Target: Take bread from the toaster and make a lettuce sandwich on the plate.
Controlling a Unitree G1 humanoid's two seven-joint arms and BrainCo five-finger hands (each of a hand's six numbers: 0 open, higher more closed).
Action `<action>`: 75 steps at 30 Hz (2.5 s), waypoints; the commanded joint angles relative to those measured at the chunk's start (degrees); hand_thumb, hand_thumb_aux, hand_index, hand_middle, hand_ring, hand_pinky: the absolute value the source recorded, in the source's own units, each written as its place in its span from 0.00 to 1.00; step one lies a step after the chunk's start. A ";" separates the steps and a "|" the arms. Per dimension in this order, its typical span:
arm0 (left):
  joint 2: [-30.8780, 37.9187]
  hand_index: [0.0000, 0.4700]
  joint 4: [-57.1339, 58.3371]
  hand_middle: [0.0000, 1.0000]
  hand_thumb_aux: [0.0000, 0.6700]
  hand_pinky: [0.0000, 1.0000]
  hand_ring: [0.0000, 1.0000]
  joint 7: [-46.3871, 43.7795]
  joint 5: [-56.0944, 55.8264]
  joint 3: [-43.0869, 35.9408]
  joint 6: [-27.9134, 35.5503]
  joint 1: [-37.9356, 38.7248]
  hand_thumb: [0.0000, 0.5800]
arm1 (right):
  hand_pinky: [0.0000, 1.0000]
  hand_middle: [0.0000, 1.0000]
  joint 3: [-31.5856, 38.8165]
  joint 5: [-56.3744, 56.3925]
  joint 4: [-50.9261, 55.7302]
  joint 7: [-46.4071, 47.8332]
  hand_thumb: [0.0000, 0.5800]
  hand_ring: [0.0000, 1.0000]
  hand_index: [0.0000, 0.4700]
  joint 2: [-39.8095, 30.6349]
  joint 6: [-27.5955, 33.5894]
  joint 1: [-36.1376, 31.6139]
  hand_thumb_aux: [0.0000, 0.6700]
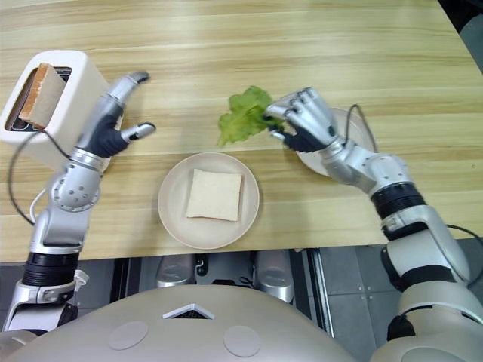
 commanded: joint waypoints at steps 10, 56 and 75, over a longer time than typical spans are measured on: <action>9.34 0.00 1.04 0.00 0.00 0.00 0.00 4.68 14.15 12.35 9.79 3.62 0.00 | 1.00 1.00 6.75 -1.81 3.22 13.63 1.00 1.00 0.98 9.54 -5.99 -0.21 1.00; 8.61 0.98 11.41 0.00 1.00 0.00 0.00 6.32 4.34 8.34 14.51 -3.56 1.00 | 0.00 0.00 0.86 -0.36 2.12 19.01 0.00 0.00 0.00 6.36 -4.77 6.05 0.00; 3.85 0.98 -11.95 1.00 1.00 1.00 1.00 3.23 -7.83 14.01 9.53 -6.26 1.00 | 0.00 0.00 -6.77 0.64 -1.51 7.35 0.00 0.00 0.00 7.39 1.03 5.62 0.00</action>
